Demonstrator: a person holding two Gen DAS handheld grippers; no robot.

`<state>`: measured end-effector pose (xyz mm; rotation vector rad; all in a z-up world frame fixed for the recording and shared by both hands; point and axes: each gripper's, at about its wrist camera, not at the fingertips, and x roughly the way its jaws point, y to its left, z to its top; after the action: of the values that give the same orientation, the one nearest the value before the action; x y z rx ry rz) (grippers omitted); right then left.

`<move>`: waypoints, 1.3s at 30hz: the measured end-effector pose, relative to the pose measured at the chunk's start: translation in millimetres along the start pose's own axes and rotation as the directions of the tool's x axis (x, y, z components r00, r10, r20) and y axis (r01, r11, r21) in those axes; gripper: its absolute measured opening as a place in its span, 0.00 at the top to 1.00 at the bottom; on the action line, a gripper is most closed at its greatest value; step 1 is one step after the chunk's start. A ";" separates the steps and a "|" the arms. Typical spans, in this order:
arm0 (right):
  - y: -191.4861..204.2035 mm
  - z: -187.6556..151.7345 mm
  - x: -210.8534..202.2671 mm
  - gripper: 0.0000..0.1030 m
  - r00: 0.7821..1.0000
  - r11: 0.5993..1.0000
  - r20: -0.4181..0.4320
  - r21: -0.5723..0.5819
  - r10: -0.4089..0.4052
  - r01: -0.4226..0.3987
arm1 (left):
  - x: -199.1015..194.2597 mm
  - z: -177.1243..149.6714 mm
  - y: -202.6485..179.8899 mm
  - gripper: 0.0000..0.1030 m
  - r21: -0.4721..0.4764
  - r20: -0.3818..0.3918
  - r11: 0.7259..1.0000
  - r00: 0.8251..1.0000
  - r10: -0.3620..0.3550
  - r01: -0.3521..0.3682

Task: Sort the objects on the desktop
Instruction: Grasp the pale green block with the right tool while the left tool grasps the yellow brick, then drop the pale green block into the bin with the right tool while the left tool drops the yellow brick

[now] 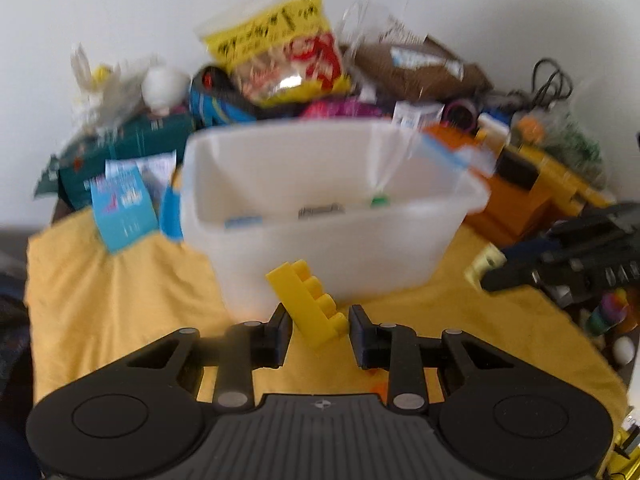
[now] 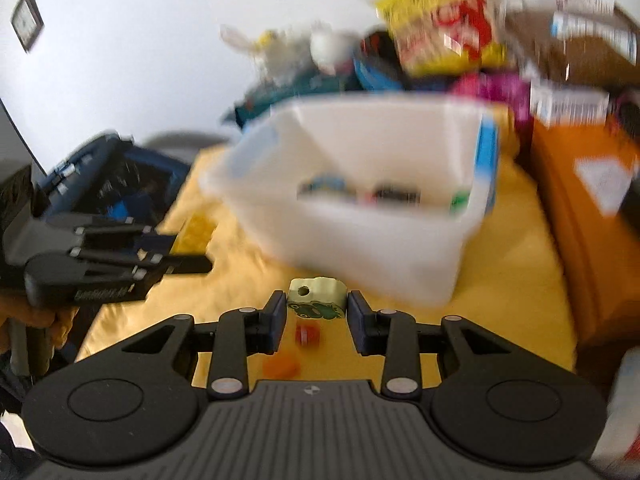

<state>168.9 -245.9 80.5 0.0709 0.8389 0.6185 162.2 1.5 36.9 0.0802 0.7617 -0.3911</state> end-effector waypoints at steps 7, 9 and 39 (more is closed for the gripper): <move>-12.0 73.4 -24.8 0.64 0.997 1.000 0.080 0.007 -0.006 0.006 | -21.1 65.2 4.4 0.67 -0.040 0.051 0.999 0.999 -0.015 0.017; -19.1 93.8 -26.6 0.64 0.997 0.999 0.077 0.047 0.000 -0.003 | -16.8 84.9 7.0 0.67 -0.056 0.047 0.998 0.999 -0.012 0.015; -41.2 76.8 4.0 0.46 0.999 0.997 -0.010 0.056 -0.049 0.049 | 17.1 80.8 15.2 0.37 -0.069 0.005 0.996 0.998 0.066 -0.065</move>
<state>245.7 -264.0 117.7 0.0982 0.8644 0.5495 232.1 -6.9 82.7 0.0394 0.7627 -0.3026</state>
